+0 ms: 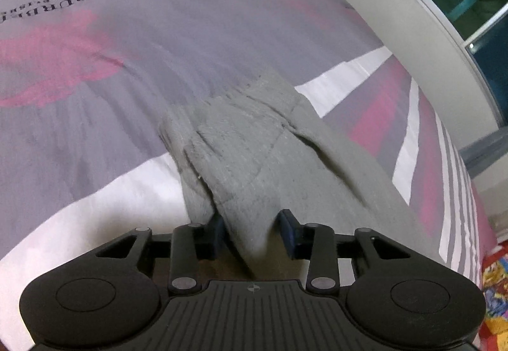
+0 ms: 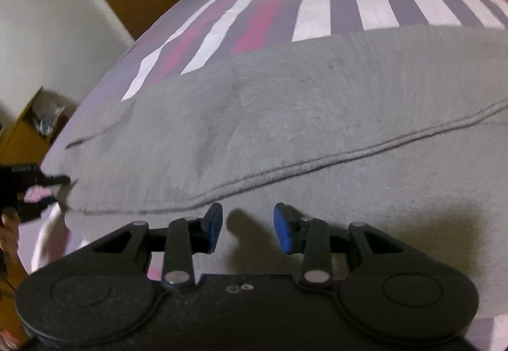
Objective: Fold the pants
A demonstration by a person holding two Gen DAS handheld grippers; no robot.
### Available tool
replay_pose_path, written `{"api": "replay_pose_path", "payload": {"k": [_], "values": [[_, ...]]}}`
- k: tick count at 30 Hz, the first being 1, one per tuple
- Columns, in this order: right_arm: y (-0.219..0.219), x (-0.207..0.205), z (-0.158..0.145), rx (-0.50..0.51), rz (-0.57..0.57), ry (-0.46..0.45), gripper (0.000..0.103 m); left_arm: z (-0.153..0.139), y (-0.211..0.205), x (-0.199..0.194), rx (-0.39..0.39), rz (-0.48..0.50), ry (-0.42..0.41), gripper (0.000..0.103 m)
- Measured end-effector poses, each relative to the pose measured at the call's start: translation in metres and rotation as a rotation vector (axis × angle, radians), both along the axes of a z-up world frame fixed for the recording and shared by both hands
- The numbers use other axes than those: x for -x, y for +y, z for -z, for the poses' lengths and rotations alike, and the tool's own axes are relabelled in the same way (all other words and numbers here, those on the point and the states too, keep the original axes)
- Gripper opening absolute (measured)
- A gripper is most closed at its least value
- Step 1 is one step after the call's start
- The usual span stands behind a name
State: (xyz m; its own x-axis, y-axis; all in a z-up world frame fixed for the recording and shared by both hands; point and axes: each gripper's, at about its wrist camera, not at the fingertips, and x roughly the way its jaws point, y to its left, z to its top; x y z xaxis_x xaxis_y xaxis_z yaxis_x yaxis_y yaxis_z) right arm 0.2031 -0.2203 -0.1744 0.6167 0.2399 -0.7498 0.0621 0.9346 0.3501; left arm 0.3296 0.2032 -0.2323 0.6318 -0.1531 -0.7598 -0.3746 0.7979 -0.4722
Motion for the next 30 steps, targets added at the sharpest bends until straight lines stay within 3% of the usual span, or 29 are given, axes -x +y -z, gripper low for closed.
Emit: {"api": "replay_pose_path", "payload": {"k": [5,6,7,8,14,19,23,26,28,30], "values": [[-0.022,-0.022,0.012,-0.204,0.165,0.000,0.035,-0.006,-0.007,0.002,-0.063,0.024,-0.029,0.024],[-0.027,-0.024,0.015,-0.256,0.204,-0.002,0.030,-0.008,-0.005,0.004,-0.060,0.023,-0.033,0.022],[-0.032,-0.025,0.019,-0.307,0.246,-0.003,0.014,-0.010,-0.004,0.004,-0.059,0.025,-0.036,0.020],[-0.035,-0.025,0.022,-0.328,0.266,-0.004,0.008,-0.012,-0.003,0.005,-0.058,0.030,-0.041,0.018],[-0.014,0.004,-0.010,-0.256,0.178,-0.112,0.006,-0.036,0.002,0.007,-0.042,0.070,-0.086,0.015],[0.006,0.039,-0.035,-0.288,0.097,-0.163,0.006,-0.046,0.022,0.010,-0.058,0.050,-0.118,0.012],[0.029,0.043,-0.016,-0.163,0.042,-0.129,0.006,-0.022,0.028,0.008,-0.110,0.072,-0.071,0.013],[0.031,0.034,0.011,-0.119,0.056,-0.048,0.007,-0.002,0.028,0.009,-0.116,0.071,-0.051,0.013],[0.033,0.034,0.019,-0.123,0.054,0.000,0.017,-0.002,0.026,0.011,-0.114,0.069,-0.043,0.013],[0.028,0.041,0.014,-0.133,0.048,-0.011,0.022,-0.011,0.021,0.016,-0.127,0.068,-0.033,0.016]]}}
